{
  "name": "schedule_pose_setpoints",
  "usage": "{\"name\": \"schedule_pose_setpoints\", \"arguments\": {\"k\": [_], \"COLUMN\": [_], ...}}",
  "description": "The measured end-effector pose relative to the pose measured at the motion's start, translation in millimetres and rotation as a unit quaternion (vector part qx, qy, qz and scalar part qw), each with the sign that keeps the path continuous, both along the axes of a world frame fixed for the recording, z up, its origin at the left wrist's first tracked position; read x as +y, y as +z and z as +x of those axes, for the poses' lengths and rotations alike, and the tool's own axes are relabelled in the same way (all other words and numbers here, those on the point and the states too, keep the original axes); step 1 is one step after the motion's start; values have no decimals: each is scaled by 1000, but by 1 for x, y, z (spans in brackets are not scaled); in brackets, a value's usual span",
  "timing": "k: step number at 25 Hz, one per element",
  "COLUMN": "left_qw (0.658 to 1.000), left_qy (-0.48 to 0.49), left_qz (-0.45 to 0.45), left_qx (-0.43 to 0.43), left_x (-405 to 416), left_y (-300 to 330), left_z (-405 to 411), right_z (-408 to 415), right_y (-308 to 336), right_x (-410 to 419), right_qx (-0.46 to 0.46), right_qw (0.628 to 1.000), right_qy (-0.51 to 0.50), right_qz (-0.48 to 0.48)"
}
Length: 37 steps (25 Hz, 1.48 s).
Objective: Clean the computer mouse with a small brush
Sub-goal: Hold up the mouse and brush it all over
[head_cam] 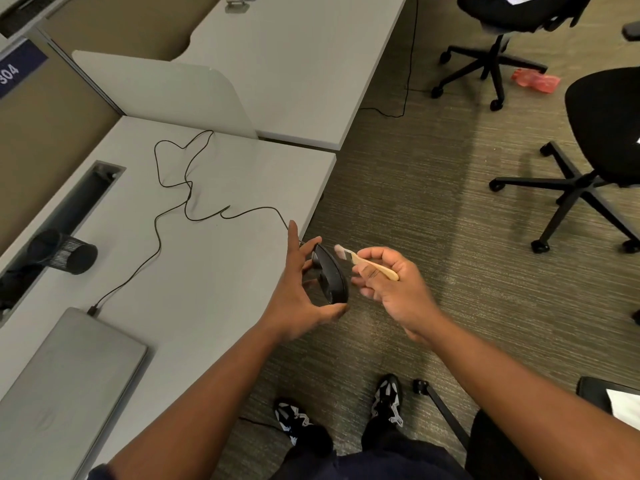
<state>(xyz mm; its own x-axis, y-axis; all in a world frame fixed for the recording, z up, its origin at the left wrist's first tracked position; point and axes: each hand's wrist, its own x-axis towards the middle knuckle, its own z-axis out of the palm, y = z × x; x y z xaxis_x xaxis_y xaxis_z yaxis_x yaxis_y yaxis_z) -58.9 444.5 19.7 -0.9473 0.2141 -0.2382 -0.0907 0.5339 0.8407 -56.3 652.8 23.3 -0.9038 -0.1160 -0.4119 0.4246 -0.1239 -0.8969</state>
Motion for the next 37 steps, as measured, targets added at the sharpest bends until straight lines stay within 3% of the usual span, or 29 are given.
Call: {"name": "schedule_pose_setpoints", "arguments": {"k": [5,8,15,23,26,32,37], "left_qw": [1000,999,999,999,999,999,999], "left_qy": [-19,-26,-23,-45,-42,-28,-28], "left_qz": [-9,-18,-26,-18,-21,-15,-25], "left_qx": [-6,-5,20,-5,-14,-4,2], "left_x": [-1,4,7,8,8,3,1], "left_y": [1,4,11,7,4,3,3], "left_z": [0,0,2,3,3,0,-5], "right_z": [-14,-25,-34,-42,-43,-43,-34], "right_y": [20,22,19,19,19,24,24], "right_x": [13,11,5,11,11,20,17], "right_qx": [86,121,-32,-72,-77,25,132], "right_qw": [996,990,995,989,993,1000,983], "right_qy": [4,22,-42,-66,-39,9,86], "right_qz": [13,68,-85,-115,-82,-1,95]}}
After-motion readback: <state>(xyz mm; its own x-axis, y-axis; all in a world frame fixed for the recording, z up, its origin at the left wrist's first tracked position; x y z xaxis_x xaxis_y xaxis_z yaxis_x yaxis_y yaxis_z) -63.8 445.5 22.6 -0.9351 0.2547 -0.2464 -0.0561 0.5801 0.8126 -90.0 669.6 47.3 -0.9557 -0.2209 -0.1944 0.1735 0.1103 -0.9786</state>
